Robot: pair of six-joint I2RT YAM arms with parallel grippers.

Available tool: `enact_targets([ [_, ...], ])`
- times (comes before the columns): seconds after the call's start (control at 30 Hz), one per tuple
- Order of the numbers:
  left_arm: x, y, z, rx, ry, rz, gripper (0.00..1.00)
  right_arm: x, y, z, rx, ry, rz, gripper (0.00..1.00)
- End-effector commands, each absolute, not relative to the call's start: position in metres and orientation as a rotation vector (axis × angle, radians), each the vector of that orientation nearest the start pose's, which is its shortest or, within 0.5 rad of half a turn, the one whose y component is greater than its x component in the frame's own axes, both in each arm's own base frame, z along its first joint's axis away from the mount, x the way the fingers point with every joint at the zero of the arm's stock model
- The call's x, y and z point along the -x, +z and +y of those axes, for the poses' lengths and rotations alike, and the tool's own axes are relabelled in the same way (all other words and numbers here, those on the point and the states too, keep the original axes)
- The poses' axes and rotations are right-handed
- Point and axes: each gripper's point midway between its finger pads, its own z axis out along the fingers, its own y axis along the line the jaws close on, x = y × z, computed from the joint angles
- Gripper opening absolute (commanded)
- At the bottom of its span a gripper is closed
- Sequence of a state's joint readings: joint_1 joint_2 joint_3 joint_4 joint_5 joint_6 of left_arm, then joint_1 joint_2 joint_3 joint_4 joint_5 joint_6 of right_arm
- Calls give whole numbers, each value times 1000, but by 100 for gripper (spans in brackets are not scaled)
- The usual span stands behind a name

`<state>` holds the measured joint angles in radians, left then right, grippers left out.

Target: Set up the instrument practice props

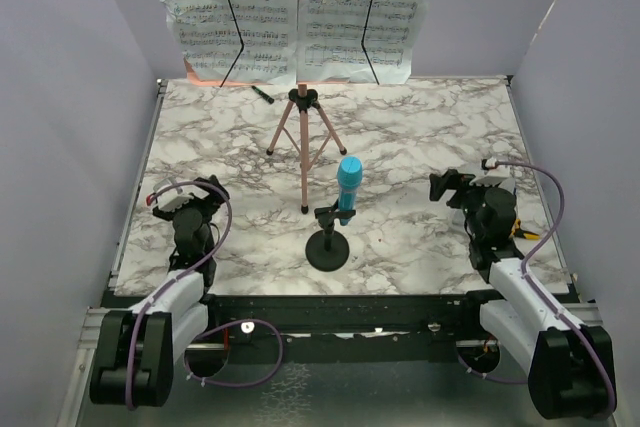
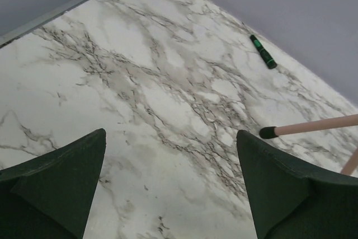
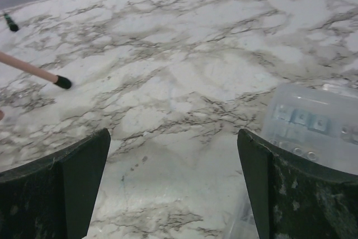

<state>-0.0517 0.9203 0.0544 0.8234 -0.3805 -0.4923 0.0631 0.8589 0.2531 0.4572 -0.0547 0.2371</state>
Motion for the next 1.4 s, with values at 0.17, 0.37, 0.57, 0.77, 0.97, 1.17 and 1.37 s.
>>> enact_targets([
  [0.17, -332, 124, 55, 509, 154, 1513, 99, -327, 135, -14, -226, -33, 1624, 100],
  [0.37, -350, 120, 37, 336, 117, 1500, 99, -335, 118, -22, -245, -75, 1641, 100],
  [0.57, -359, 101, 21, 222, 69, 1522, 99, -346, 126, -27, -230, -105, 1583, 100],
  [0.77, -368, 96, -7, 55, 39, 1560, 99, -354, 133, -32, -211, -120, 1510, 100],
  [0.97, -375, 90, -21, -44, 16, 1604, 99, -358, 120, -32, -183, -120, 1490, 100],
  [1.17, -375, 90, -20, -35, 19, 1606, 99, -376, 104, -33, -186, -137, 1593, 100],
  [1.37, -377, 87, -17, -16, 33, 1623, 99, -377, 104, -35, -202, -141, 1594, 100],
])
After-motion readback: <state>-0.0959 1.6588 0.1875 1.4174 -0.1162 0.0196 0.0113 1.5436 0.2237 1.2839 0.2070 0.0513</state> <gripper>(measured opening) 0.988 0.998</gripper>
